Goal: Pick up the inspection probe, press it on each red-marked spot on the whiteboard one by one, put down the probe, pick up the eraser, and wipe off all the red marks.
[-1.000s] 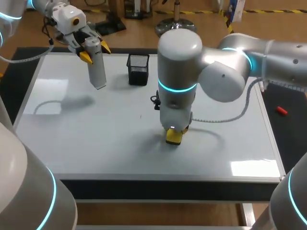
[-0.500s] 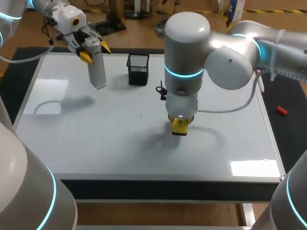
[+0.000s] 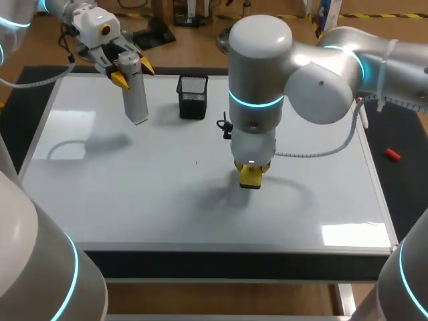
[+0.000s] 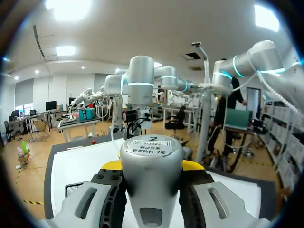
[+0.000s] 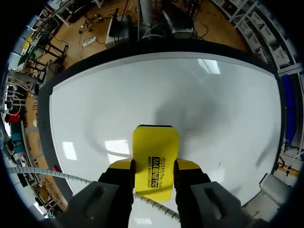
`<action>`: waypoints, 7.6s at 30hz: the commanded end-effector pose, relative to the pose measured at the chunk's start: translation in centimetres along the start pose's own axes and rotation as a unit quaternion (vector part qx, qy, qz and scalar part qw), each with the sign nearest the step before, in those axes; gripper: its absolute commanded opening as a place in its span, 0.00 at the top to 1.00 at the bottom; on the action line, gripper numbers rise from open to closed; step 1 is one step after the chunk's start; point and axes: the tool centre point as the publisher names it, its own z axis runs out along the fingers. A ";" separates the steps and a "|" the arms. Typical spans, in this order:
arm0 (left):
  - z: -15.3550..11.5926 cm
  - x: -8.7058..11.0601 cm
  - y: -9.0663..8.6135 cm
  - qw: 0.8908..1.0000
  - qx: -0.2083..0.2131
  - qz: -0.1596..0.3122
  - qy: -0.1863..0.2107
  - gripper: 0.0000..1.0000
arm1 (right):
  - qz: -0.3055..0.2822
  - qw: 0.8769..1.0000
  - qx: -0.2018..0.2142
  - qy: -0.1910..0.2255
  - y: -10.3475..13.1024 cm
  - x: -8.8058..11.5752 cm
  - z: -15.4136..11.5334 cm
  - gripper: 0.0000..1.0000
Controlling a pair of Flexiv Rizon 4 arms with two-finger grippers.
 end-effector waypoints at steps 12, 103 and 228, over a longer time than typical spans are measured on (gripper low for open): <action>-0.7 -0.4 0.2 1.000 0.004 0.000 0.008 1.00 | -0.060 0.998 -0.001 0.019 -6.9 -0.4 0.5 1.00; -0.7 -0.4 0.2 1.000 0.004 0.000 0.008 1.00 | 0.282 0.954 -0.020 -0.097 -24.3 2.1 -2.3 0.00; -4.4 -12.3 -8.8 0.919 -0.005 -0.039 -0.393 1.00 | 0.595 0.782 -0.126 -0.135 -27.3 0.8 -13.1 0.00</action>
